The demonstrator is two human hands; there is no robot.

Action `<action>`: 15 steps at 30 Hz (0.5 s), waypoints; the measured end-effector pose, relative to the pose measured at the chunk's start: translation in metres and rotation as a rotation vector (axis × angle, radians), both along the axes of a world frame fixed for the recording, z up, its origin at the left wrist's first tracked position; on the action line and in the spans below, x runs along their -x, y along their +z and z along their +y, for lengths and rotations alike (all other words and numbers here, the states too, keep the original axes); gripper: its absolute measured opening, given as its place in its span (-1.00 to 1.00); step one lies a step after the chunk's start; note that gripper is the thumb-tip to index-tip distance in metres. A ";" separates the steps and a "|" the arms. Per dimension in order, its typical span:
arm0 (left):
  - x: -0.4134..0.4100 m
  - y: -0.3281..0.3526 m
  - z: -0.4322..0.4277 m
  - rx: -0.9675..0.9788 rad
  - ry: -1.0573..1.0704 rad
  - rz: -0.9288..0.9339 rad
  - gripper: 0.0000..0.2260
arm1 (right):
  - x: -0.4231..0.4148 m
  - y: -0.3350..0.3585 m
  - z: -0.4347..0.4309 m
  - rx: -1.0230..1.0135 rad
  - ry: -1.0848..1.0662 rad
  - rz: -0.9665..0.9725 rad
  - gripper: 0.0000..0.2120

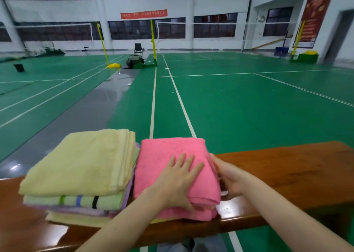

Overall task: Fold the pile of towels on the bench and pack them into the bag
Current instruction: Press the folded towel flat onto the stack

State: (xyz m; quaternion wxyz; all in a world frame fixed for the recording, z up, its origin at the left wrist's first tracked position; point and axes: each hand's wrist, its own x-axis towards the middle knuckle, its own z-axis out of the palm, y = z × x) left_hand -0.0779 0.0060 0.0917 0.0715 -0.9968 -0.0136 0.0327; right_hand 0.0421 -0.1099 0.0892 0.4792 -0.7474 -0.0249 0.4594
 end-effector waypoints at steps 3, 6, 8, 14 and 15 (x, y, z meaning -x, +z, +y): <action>-0.001 0.001 -0.006 0.080 0.042 -0.040 -0.02 | 0.006 0.011 0.001 0.011 0.005 -0.048 -0.27; -0.005 0.012 -0.002 0.176 0.039 -0.072 -0.14 | 0.012 0.019 -0.001 -0.053 -0.006 -0.032 -0.32; -0.011 0.023 0.004 0.191 0.027 -0.082 -0.26 | 0.014 0.023 -0.006 -0.089 -0.035 0.019 -0.31; -0.028 0.048 0.006 0.172 0.032 0.029 -0.33 | 0.015 0.019 -0.022 -0.207 -0.216 0.108 -0.35; -0.031 0.049 0.007 0.185 0.031 0.038 -0.35 | 0.018 0.015 -0.023 -0.221 -0.262 0.120 -0.35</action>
